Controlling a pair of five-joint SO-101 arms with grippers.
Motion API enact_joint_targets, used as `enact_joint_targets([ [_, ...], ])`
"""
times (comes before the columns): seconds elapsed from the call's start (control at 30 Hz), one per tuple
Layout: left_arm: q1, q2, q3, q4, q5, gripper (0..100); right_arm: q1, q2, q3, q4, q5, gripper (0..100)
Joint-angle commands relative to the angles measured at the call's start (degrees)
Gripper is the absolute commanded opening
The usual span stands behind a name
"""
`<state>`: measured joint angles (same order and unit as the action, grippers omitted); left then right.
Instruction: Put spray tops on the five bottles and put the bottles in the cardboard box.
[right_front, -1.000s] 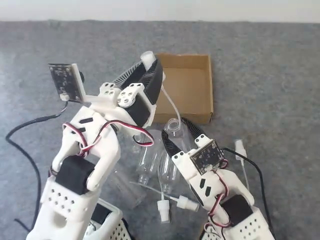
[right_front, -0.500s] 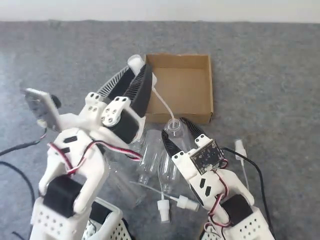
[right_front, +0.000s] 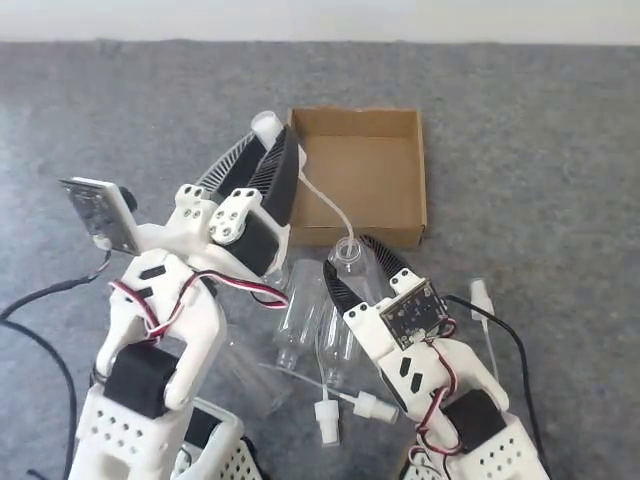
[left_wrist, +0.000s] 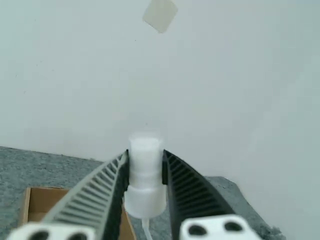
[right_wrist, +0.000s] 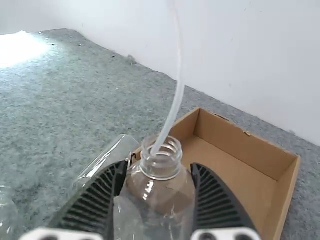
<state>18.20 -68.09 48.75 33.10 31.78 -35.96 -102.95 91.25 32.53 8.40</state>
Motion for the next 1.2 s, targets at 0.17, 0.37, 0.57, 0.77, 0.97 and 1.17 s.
enact_joint_targets([
  [0.17, -0.44, -0.53, -0.66, -0.97, -0.7, 1, -0.31, -1.1, -0.7, 0.48, 0.79, 0.7],
  [0.37, -1.76, -0.53, -0.75, -1.85, -2.29, 1, -0.31, -1.1, -0.7, 0.48, 0.79, 0.7],
  [0.57, -3.6, -0.09, -0.13, -4.48, -2.2, 1, -0.57, -1.1, -0.7, 0.48, 0.88, 0.7],
  [0.77, -0.26, -0.09, 1.27, -3.96, -2.37, 1, -0.4, -1.1, -0.7, 0.48, 0.88, 0.7],
  [0.97, 1.32, -0.62, 0.66, -2.73, -2.46, 1, -0.4, -1.1, -0.62, 0.48, 0.88, 0.7],
  [1.17, -0.62, -0.62, -3.65, -2.64, -2.29, 1, -0.57, -1.01, 0.26, 0.22, 0.97, 0.6],
])
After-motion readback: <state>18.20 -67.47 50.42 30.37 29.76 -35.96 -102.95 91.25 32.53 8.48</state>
